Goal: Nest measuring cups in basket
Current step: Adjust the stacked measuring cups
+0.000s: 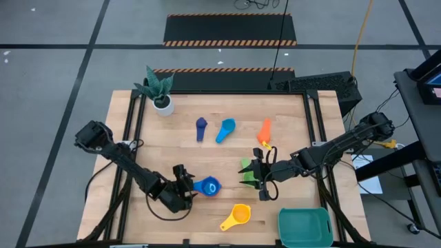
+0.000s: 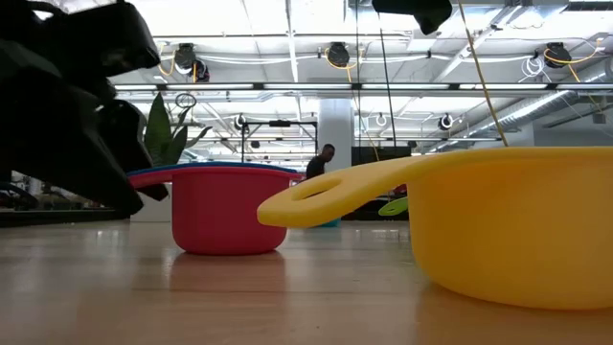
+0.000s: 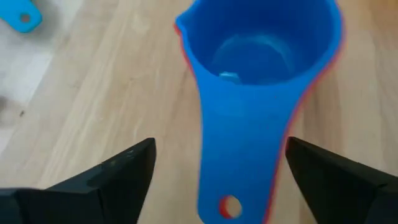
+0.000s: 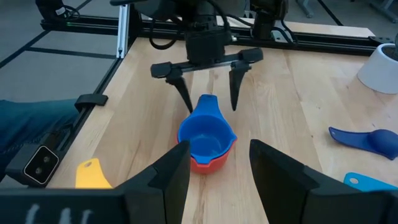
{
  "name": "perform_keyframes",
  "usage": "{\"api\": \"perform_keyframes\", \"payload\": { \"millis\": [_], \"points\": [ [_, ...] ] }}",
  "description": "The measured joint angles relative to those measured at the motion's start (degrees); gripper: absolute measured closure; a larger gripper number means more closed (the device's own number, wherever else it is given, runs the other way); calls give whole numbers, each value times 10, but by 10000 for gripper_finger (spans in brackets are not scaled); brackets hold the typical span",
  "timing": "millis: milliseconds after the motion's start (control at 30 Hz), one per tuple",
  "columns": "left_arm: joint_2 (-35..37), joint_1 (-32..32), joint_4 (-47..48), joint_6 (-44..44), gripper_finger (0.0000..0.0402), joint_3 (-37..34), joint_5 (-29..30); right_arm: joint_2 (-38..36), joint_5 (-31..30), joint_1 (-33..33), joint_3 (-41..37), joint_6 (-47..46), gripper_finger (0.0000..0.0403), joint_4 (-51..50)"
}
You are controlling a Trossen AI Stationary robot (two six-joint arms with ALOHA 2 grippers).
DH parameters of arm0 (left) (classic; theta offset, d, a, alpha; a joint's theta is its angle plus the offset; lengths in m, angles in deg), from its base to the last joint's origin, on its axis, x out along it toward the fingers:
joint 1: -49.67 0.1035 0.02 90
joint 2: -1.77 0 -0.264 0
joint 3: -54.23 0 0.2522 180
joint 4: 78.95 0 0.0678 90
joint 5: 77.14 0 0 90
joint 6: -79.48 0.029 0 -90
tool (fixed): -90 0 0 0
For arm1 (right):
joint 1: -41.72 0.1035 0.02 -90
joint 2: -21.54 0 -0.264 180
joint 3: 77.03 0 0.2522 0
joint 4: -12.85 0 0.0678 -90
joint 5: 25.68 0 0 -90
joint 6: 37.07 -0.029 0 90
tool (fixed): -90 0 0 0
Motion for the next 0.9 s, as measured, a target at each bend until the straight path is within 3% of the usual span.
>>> {"api": "perform_keyframes", "payload": {
  "millis": [200,433,600,900],
  "points": [
    [0,20,0,0,160,0,-48,0,0,0,0,0,243,-1],
    [2,25,0,28,273,0,-49,0,0,0,0,0,243,-2],
    [2,26,4,45,307,0,-46,0,0,0,0,4,243,-2],
    [2,42,33,44,307,0,-29,0,0,0,0,6,243,-3]
  ]
}}
